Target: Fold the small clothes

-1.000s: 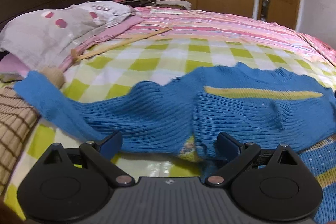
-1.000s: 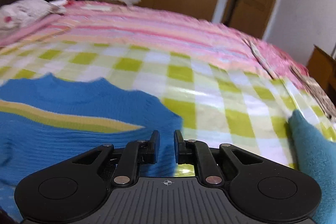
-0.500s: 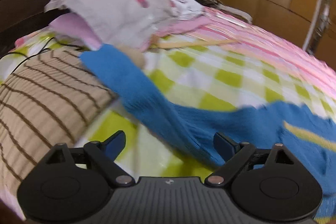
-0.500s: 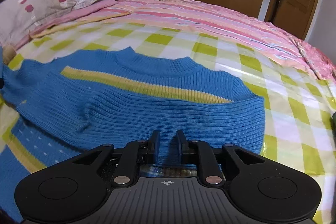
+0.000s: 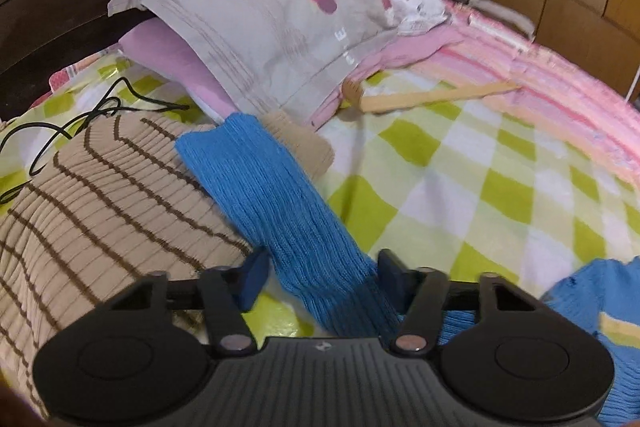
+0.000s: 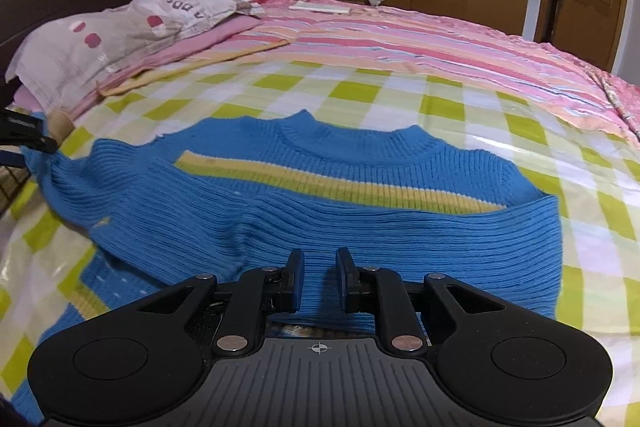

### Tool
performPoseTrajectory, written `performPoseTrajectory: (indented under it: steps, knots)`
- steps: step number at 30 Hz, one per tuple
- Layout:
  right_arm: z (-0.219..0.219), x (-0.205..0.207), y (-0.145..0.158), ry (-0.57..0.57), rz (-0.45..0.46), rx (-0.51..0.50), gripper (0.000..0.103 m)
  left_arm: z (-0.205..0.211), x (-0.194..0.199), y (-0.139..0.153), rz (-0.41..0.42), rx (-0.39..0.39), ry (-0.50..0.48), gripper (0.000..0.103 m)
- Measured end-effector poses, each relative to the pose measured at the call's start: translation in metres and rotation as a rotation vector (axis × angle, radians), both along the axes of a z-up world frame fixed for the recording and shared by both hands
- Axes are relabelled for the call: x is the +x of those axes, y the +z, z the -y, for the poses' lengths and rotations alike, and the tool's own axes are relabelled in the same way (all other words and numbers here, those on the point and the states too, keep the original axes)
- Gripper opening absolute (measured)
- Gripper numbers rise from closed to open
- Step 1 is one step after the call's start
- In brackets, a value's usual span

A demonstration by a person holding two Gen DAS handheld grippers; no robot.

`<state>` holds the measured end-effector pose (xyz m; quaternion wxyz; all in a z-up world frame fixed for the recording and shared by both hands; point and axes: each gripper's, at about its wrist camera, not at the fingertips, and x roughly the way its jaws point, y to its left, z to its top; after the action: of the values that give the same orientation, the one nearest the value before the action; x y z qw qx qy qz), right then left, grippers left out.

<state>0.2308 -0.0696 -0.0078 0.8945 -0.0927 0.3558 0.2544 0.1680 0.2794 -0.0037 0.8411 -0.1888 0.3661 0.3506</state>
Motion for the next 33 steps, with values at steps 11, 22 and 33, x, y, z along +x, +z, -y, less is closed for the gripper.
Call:
performPoseTrajectory:
  steps: [11, 22, 33]
  knots:
    - [0.006, -0.014, 0.020, 0.025, 0.010, 0.099, 0.017, 0.006, -0.035, 0.009, 0.155, -0.061, 0.001, 0.017]
    - [-0.058, -0.026, 0.040, 0.195, -0.067, 0.168, 0.019, 0.082, -0.068, 0.003, 0.228, -0.061, -0.273, 0.017]
    - [-0.144, 0.005, 0.027, 0.322, -0.297, 0.243, 0.021, 0.097, -0.076, -0.009, 0.208, -0.140, -0.406, 0.017]
